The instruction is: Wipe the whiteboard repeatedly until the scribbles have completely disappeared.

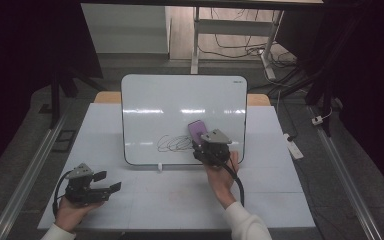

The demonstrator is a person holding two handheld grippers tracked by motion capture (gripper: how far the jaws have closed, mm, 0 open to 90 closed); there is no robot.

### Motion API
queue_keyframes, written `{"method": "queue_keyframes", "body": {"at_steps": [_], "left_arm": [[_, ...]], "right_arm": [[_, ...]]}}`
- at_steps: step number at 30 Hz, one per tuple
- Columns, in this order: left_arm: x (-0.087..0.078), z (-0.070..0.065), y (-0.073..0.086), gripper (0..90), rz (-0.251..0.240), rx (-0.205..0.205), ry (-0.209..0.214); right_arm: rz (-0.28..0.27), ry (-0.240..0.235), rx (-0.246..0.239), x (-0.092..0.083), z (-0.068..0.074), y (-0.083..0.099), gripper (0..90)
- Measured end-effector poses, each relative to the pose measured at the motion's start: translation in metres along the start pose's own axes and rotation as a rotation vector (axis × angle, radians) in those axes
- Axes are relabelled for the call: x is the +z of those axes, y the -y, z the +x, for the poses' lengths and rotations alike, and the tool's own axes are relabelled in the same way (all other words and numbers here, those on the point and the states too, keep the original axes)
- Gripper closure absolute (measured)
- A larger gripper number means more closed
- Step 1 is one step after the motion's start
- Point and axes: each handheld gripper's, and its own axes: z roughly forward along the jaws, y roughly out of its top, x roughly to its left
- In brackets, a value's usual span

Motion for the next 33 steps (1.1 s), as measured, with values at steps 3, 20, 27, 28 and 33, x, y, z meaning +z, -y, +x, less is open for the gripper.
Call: {"method": "queue_keyframes", "body": {"at_steps": [3, 20, 27, 28, 33], "left_arm": [[0.0, -0.001, 0.0, 22.1, 0.001, 0.001, 0.001], [0.0, 0.0, 0.0, 22.0, -0.001, 0.001, 0.001], [0.0, 0.0, 0.0, 22.0, -0.002, 0.003, 0.002], [0.0, 0.0, 0.0, 22.0, -0.002, 0.002, 0.002], [0.0, 0.0, 0.0, 22.0, 0.001, 0.003, 0.003]], "right_arm": [[-0.005, 0.001, 0.009, -0.001, -0.005, 0.0, 40.3], [0.018, -0.088, -0.127, 0.02, 0.059, -0.001, 40.4], [0.001, -0.022, -0.109, 0.012, 0.035, -0.004, 40.3], [-0.002, -0.012, -0.089, 0.01, 0.027, -0.005, 40.3], [-0.019, 0.025, -0.036, 0.005, 0.006, -0.006, 40.3]]}}
